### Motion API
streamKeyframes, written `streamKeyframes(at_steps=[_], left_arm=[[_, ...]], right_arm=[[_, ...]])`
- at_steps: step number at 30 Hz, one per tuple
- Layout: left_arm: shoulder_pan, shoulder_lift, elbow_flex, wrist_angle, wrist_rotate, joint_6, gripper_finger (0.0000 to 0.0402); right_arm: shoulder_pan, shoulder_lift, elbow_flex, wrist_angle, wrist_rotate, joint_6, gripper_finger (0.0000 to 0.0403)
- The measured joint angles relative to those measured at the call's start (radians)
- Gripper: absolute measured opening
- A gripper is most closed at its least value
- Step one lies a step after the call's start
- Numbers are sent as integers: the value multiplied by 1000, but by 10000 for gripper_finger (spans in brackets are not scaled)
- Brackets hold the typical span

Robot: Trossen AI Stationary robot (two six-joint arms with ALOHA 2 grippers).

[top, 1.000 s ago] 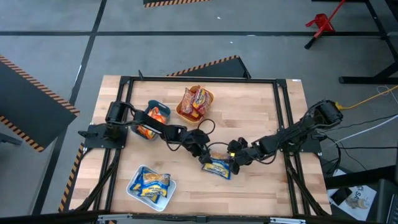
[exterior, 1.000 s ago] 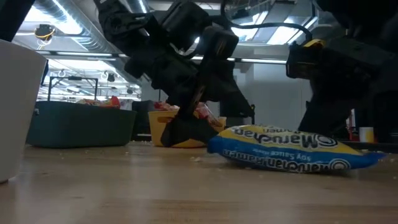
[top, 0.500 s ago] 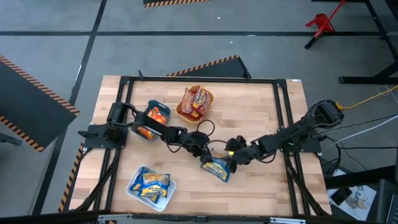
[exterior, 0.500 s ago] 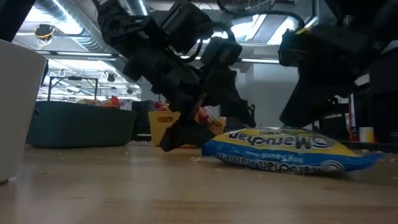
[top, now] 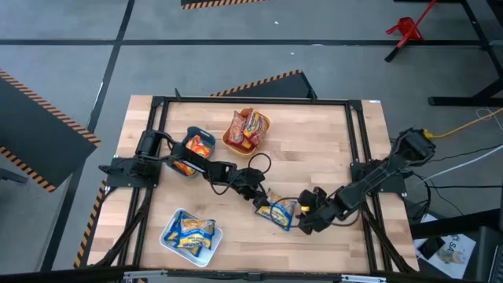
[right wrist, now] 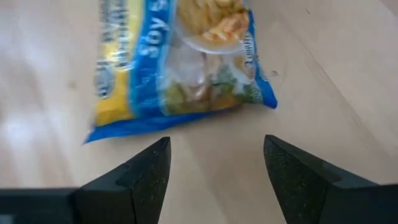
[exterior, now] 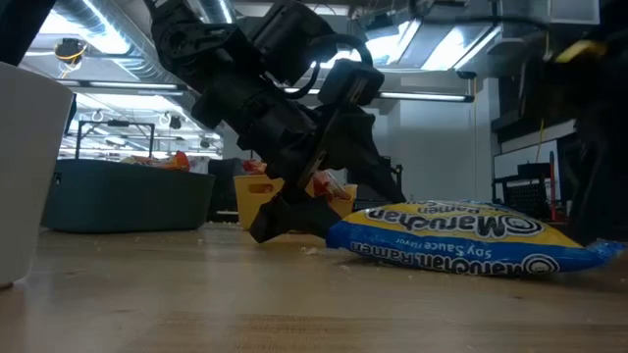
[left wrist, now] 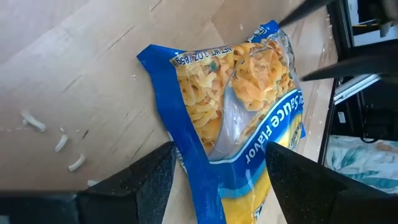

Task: Sort Maruchan noodles
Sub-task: Put the blue noodle pack into the white bin

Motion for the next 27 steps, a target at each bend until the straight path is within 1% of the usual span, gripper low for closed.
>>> streamKeyframes(at_steps=[3,7,13,17,21,24,27], left_arm=[[-3,0,0,2,-2,-1,245],[-5,0,0,5,2,-26,244],[-5,1,-1,21,4,-53,246],[-5,1,-2,26,4,-55,241],[-10,1,-2,30,5,-75,220],[-17,1,-2,32,10,-79,192],[-20,1,-2,38,44,-84,160]], right_arm=[[-18,63,0,40,3,-18,241],[-60,103,2,136,-3,-84,241],[-124,110,2,180,-30,-172,241],[-139,111,1,196,-32,-207,241],[-139,113,0,198,-19,-212,241],[-138,113,0,197,-19,-213,241],[-138,111,0,197,-29,-213,241]])
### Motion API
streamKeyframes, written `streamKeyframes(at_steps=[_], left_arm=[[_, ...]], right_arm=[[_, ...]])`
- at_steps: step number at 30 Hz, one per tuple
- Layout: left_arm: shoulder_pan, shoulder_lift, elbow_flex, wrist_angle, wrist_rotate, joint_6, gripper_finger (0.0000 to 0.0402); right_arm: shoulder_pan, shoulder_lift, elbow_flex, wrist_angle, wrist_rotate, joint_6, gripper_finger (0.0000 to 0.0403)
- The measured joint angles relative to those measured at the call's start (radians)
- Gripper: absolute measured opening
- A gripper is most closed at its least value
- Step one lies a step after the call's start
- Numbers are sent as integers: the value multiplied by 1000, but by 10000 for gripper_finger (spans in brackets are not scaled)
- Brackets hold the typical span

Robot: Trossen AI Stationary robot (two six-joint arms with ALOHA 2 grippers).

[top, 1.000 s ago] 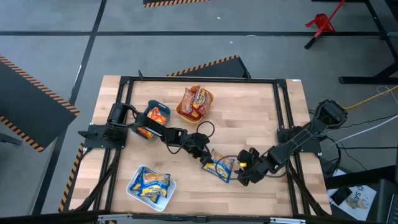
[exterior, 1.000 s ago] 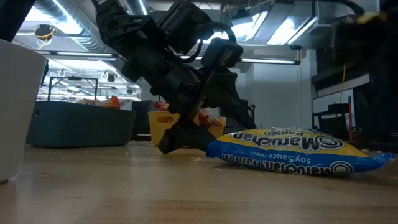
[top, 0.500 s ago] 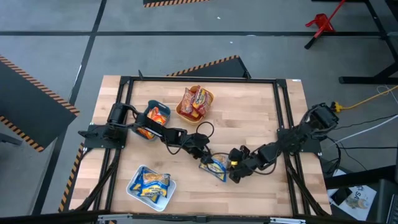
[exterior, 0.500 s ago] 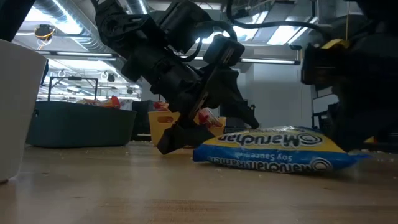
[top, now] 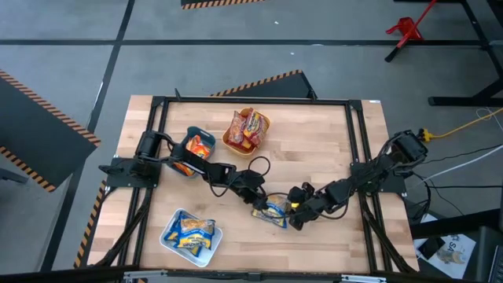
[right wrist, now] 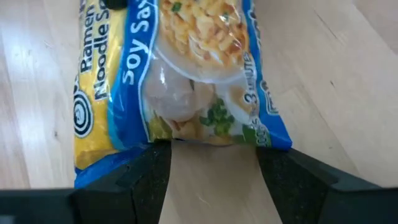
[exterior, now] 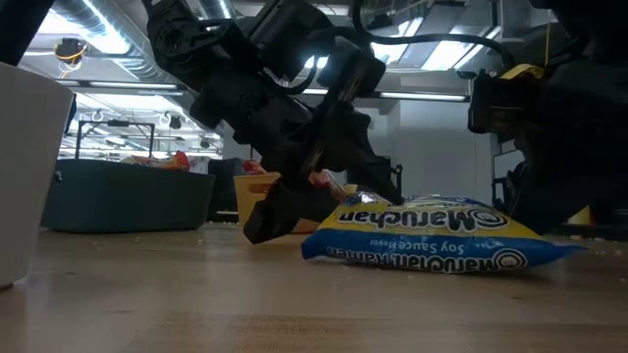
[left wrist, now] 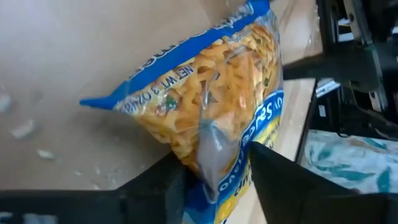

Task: Sort Maruchan noodles
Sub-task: Put the blue noodle pack into the white bin

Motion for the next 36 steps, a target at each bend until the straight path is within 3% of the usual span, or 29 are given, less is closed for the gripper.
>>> streamKeyframes(at_steps=[6,15,22,28,32,36], left_arm=[[1,-1,0,7,53,-31,95],[3,-3,1,145,161,-93,10],[4,-85,1,157,310,-134,6],[-11,-282,1,-3,377,-143,4],[-56,-466,2,-212,317,-118,3],[-158,-644,3,-449,119,-122,3]], right_arm=[[-1,-39,-2,-35,-60,-1,241],[0,-230,-2,-293,-72,-16,241],[0,-356,-2,-431,-21,-15,241],[0,-376,-2,-450,12,-19,241],[0,-376,-2,-453,27,-23,241],[0,-376,-2,-449,46,-29,241]])
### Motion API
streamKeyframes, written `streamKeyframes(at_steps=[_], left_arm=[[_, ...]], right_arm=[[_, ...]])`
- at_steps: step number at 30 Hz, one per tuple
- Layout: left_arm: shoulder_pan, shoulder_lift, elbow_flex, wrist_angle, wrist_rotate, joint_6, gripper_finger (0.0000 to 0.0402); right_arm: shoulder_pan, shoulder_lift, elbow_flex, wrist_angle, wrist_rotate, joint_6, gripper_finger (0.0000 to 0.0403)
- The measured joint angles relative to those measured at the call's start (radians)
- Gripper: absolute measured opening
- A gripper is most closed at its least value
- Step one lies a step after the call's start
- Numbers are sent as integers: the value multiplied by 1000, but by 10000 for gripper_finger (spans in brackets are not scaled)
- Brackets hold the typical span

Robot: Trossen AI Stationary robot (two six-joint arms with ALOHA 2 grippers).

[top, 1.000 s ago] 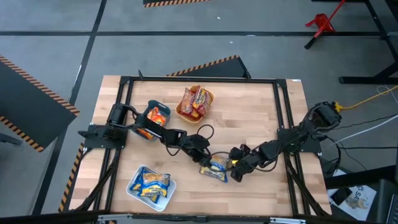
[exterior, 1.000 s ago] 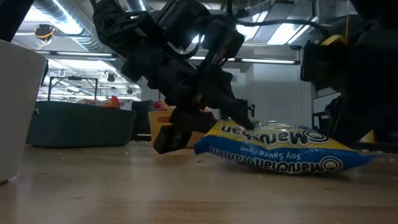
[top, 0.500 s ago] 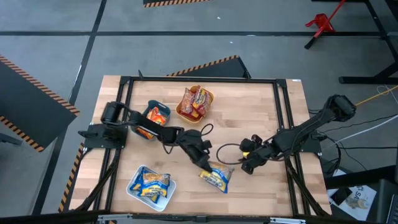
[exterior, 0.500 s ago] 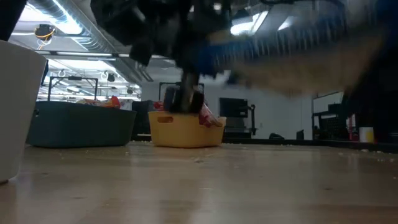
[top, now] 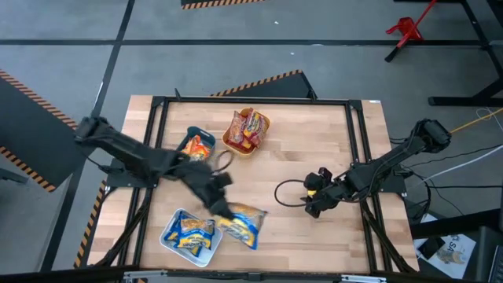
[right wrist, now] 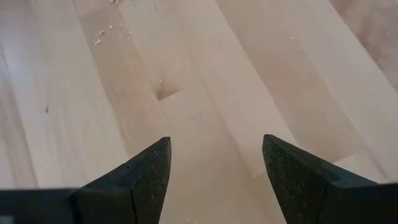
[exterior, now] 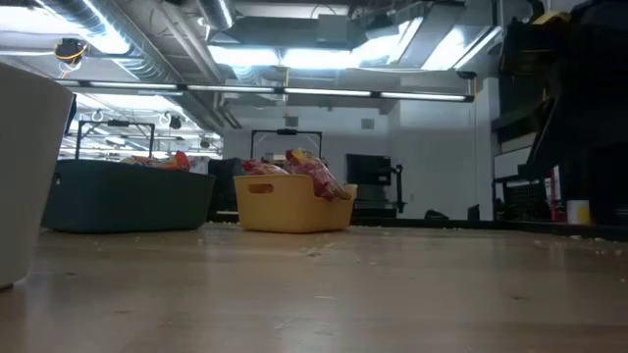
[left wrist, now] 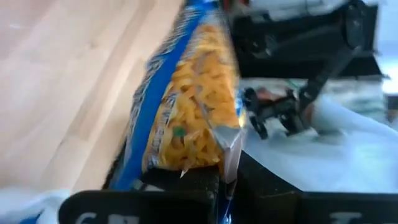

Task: Sort Maruchan noodles
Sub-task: Put the blue noodle pack into the white bin

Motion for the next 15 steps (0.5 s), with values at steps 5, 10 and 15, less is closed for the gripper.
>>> streamKeyframes(at_steps=[5,10,15], left_arm=[[-188,-147,-1,-264,-298,-143,3],[-372,-188,-1,-398,-448,-238,3],[-488,-177,-1,-518,-467,-288,3]], right_arm=[[0,0,0,3,11,-23,241],[0,0,0,3,17,-28,241],[0,0,0,3,17,-37,241]])
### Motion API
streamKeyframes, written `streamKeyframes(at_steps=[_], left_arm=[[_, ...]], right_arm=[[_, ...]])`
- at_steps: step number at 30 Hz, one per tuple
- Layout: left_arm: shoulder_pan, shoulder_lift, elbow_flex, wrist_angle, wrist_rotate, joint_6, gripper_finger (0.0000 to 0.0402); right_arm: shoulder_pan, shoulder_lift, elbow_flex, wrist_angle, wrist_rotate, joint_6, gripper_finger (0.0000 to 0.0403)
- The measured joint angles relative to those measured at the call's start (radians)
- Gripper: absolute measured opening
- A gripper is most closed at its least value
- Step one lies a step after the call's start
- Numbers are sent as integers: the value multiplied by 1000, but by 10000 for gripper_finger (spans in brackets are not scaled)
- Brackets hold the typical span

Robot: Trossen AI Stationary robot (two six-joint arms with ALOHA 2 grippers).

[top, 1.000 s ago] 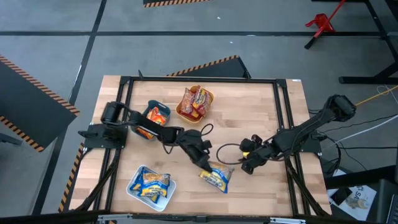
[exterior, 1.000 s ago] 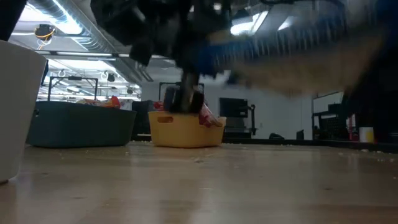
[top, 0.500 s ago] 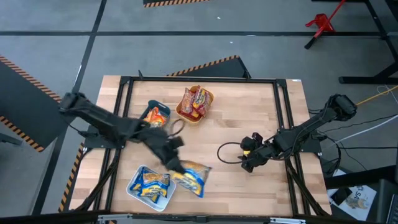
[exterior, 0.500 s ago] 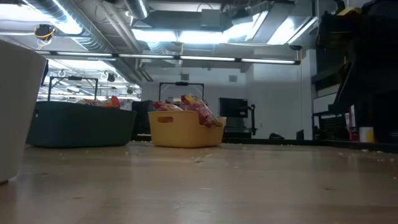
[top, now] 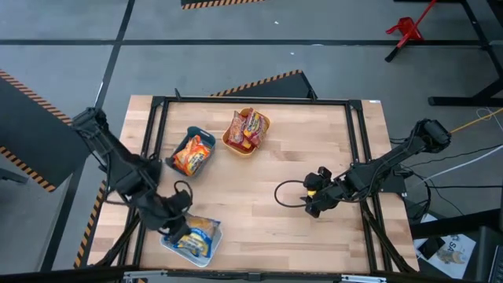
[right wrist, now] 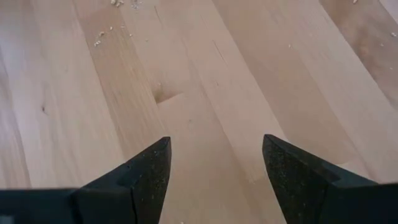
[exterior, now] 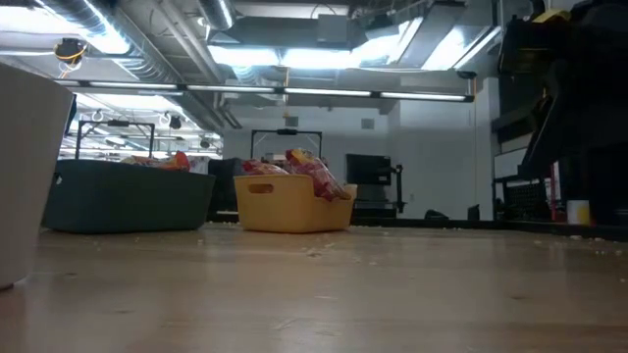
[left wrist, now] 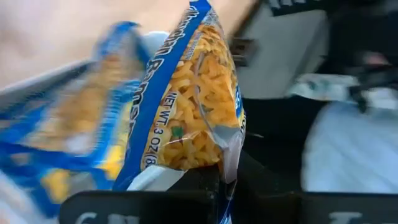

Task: Sort Maruchan noodles
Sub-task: Put the blue noodle pack into the white bin

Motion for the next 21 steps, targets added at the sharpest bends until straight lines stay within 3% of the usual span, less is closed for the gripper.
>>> streamKeyframes(at_steps=[4,13,21], left_arm=[[-56,-2,-32,-24,-76,-26,3],[-122,-2,-232,173,-31,-81,3],[-102,-3,-289,197,-33,-107,37]], right_arm=[[0,0,0,0,0,-4,241],[0,0,0,-1,-19,-3,241],[0,0,0,-1,-27,-9,241]])
